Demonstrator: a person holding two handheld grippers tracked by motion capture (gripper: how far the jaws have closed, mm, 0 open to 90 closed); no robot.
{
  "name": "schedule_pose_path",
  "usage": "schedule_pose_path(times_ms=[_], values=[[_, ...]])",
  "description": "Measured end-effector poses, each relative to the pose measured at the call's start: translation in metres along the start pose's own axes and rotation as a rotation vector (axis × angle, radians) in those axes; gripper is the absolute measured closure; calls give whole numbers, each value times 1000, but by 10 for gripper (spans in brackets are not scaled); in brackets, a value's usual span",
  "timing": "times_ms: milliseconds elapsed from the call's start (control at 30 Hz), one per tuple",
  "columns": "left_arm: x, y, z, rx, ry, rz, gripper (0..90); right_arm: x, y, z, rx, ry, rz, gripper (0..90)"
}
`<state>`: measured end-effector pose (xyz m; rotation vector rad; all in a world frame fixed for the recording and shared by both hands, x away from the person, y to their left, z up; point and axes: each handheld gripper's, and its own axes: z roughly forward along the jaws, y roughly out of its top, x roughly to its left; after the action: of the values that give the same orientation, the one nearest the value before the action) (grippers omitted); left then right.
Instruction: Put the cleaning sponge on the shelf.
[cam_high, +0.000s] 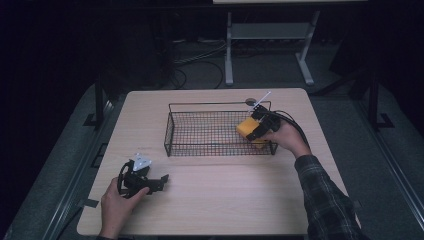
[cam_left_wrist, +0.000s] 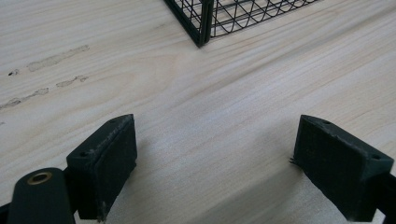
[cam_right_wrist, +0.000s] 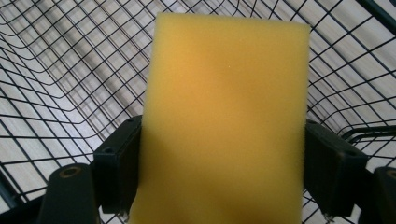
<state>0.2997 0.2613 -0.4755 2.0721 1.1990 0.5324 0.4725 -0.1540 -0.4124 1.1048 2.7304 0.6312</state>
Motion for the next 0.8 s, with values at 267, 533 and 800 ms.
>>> schedule_pose_path(times_ms=[267, 533, 800], values=[[0, 0, 0, 0, 0, 0, 125, 1, 0, 2, 11, 6, 0, 222], [0, 0, 0, 0, 0, 0, 125, 1, 0, 2, 17, 14, 4, 181], [0, 0, 0, 0, 0, 0, 125, 3, 1, -4, -7, 13, 7, 154]])
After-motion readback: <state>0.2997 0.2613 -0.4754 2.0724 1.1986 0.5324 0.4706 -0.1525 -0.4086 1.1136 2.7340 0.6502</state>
